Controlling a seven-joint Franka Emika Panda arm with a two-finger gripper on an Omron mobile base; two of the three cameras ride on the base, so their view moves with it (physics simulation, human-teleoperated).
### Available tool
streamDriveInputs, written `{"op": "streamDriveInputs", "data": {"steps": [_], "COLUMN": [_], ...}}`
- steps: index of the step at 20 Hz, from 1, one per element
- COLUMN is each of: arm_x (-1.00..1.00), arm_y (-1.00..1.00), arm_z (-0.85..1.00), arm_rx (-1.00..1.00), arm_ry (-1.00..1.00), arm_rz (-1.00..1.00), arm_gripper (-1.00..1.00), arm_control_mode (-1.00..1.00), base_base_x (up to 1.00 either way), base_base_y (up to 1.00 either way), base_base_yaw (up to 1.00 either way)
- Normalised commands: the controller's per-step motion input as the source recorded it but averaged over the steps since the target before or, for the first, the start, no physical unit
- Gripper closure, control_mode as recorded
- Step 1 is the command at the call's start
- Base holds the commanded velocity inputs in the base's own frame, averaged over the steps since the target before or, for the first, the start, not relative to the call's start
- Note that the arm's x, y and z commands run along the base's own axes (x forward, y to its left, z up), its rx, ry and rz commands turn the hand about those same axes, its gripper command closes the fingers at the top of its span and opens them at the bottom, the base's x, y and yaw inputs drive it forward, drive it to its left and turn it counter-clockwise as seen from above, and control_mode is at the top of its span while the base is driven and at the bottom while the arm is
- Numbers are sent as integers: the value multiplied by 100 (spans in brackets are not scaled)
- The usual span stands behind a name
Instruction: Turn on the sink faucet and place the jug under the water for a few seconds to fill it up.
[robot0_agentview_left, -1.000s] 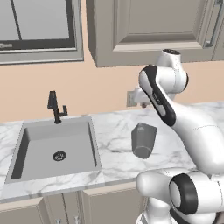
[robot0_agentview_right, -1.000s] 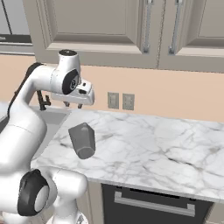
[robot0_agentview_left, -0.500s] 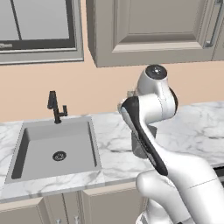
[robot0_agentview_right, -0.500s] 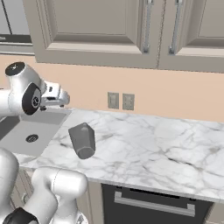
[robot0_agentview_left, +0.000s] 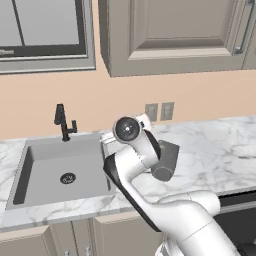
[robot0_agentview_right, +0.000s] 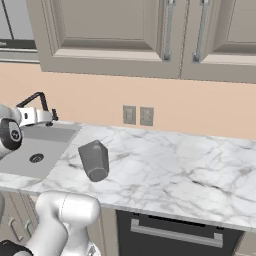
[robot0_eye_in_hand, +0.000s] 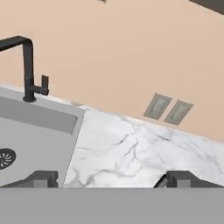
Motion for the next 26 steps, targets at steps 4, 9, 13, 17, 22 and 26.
{"op": "streamDriveInputs", "data": {"steps": [4,9,13,17,22,26], "arm_x": [49,24,-21,7,27,2], "arm_y": [100,100,53,34,14,-6], "arm_z": [-5,-14,-12,-13,-25,0], "arm_rx": [0,0,0,0,1,2], "arm_ry": [-25,-23,-8,0,-15,-9], "arm_rz": [0,0,7,4,3,5], "arm_gripper": [-100,-100,-100,-100,-100,-100], "arm_control_mode": [-100,-100,-100,-100,-100,-100], "base_base_x": [0,0,0,0,0,0], "base_base_y": [0,0,0,0,0,0], "base_base_yaw": [0,0,0,0,0,0]}}
